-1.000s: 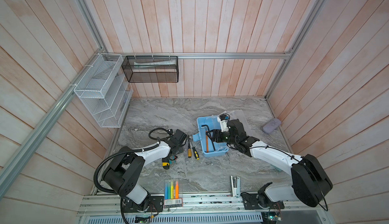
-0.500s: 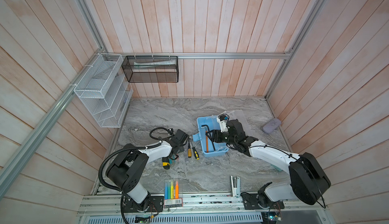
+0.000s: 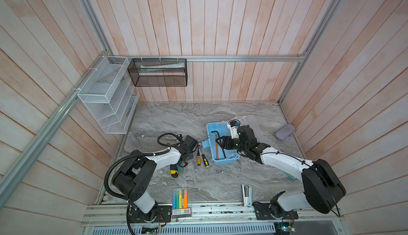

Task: Pack the tool kit
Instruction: 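Lower the left gripper and close it on the red-handled hex key, then lift the red-handled hex key with the left gripper over the box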

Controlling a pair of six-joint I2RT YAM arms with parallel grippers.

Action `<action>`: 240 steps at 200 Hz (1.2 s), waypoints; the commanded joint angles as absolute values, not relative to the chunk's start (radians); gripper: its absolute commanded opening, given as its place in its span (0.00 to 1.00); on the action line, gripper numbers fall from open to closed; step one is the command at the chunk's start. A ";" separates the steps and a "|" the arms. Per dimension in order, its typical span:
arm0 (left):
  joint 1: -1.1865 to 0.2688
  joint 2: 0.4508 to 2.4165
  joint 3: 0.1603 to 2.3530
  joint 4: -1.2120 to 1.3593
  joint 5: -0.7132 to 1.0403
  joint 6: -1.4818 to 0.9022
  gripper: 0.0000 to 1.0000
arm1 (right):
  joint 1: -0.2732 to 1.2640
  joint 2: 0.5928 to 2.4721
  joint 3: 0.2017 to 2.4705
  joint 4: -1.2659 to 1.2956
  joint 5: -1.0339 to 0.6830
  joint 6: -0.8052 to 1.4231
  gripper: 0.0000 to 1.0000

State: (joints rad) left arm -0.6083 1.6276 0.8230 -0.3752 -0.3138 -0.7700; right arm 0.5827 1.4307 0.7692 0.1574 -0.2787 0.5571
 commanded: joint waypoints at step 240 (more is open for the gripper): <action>-0.778 1.833 1.306 -0.203 -0.173 -0.814 0.00 | 0.389 1.231 0.707 0.172 -0.322 0.594 0.67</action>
